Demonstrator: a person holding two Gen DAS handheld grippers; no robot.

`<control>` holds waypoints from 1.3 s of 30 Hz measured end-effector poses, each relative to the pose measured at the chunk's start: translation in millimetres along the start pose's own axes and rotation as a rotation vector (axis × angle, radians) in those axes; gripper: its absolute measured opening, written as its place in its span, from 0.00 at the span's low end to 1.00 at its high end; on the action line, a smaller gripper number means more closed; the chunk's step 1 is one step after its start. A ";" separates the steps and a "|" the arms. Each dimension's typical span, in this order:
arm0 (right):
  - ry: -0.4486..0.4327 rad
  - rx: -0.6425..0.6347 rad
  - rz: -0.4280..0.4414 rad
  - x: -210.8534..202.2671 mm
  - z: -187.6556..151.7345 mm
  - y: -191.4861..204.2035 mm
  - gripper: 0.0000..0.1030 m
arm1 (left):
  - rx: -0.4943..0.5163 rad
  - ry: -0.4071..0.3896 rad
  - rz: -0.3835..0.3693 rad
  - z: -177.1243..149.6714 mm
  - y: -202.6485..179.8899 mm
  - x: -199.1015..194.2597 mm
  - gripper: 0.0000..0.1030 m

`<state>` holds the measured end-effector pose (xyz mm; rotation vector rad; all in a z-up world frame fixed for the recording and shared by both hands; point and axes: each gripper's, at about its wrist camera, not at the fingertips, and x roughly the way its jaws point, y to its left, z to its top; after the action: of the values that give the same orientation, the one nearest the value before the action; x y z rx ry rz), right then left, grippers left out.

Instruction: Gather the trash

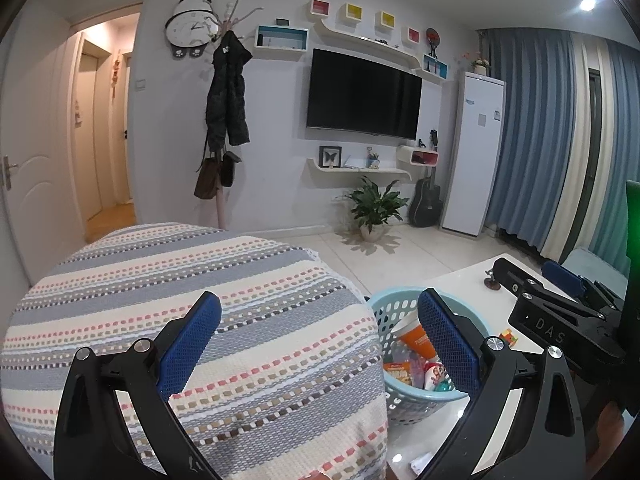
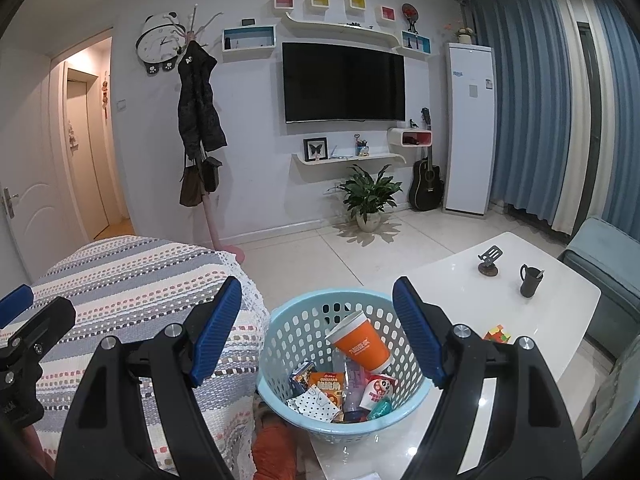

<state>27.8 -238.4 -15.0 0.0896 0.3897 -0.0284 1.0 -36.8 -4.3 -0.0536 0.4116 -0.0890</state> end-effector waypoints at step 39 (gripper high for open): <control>0.009 -0.006 0.000 2.0 -3.2 -0.4 0.72 | 0.000 -0.002 0.011 1.9 -2.5 -4.0 0.93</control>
<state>28.5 -238.5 -18.7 0.0835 0.3988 -0.0269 -2.1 -38.8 -0.7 -0.0518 0.4095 -0.0779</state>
